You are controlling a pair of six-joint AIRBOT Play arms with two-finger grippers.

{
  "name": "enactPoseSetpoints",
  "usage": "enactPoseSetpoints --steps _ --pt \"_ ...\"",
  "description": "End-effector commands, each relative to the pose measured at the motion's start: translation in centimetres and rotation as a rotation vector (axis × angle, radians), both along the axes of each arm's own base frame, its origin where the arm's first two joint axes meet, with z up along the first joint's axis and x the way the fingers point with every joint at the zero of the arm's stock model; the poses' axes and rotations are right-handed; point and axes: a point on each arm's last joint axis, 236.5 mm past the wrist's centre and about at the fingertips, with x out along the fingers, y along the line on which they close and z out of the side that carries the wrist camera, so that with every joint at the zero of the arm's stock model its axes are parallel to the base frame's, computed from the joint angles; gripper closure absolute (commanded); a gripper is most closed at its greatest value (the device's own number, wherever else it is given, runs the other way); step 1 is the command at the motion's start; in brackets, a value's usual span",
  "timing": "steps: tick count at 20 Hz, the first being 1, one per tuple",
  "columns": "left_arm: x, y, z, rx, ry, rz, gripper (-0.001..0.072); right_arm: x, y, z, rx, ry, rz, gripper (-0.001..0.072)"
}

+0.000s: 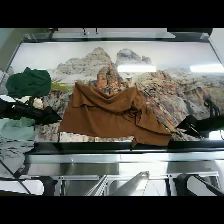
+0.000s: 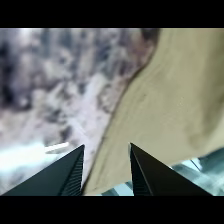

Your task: Fold the shirts.

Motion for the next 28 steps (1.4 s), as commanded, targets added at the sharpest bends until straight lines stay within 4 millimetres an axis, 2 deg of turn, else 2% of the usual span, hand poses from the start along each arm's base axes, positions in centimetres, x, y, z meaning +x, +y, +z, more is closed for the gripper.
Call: enactPoseSetpoints --steps 1,2,3,4,7,8,9,12,15,16,18,20,21,22,23,24,28 --pt "-0.3 -2.2 -1.0 -0.051 0.06 -0.1 0.0333 -2.0 -0.2 -0.5 -0.005 0.073 0.004 0.0205" --pt "-0.7 -3.3 -1.1 -0.066 0.084 -0.143 0.0327 -2.8 0.0 -0.5 -0.003 0.101 0.024 0.0206" --pt "-1.4 -4.6 -0.9 -0.107 0.109 -0.191 0.036 -3.5 0.3 -0.6 0.009 0.123 0.034 0.0206" --pt "-1.9 -5.9 -0.6 -0.148 0.121 -0.232 0.036 -3.8 0.6 -0.9 0.017 0.125 0.048 0.0206" --pt "-1.9 -7.6 -0.4 -0.173 0.117 -0.297 0.0382 -3.6 1.8 -3.4 0.021 0.084 0.047 0.0206" --pt "-1.6 -7.7 -0.5 -0.164 0.104 -0.297 0.0513 -3.2 2.2 -4.3 0.027 0.072 0.042 0.0206" --pt "-1.4 -7.7 -0.6 -0.16 0.097 -0.296 0.0703 -2.6 2.8 -5.0 0.038 0.042 0.078 0.0207" --pt "-1.2 -7.1 -0.6 -0.159 0.097 -0.273 0.0683 0.2 3.8 -6.2 0.051 -0.062 0.157 0.0207" --pt "-0.9 -6.3 -0.6 -0.159 0.105 -0.232 0.0683 0.0 4.9 -7.3 0.066 -0.048 0.262 0.0209" --pt "-0.8 -6.0 -0.6 -0.16 0.106 -0.222 0.0683 0.1 5.3 -7.4 0.072 -0.043 0.277 0.0239" --pt "-0.9 -5.8 -0.5 -0.162 0.114 -0.212 0.0683 -0.2 6.2 -6.9 0.097 -0.035 0.326 0.0369" --pt "-1.2 -5.8 -0.2 -0.174 0.125 -0.216 0.0683 -0.7 7.0 -6.0 0.131 -0.043 0.401 0.0347" --pt "-1.2 -5.8 -0.2 -0.174 0.125 -0.216 0.0682 -0.3 6.9 -5.7 0.129 -0.053 0.407 0.0207" --pt "-1.2 -5.8 -0.2 -0.174 0.125 -0.216 0.0683 0.3 6.6 -5.4 0.116 -0.077 0.427 0.01" --pt "-1.1 -5.8 -0.3 -0.173 0.124 -0.215 0.0683 0.8 6.1 -5.2 0.098 -0.088 0.439 0.0155" --pt "-1.1 -5.8 -0.3 -0.172 0.123 -0.214 0.0683 1.1 5.5 -5.2 0.069 -0.09 0.462 0.0254" --pt "-1.2 -5.8 -0.2 -0.174 0.125 -0.216 0.0683 -0.2 3.7 -5.7 0.004 -0.022 0.513 0.0266"
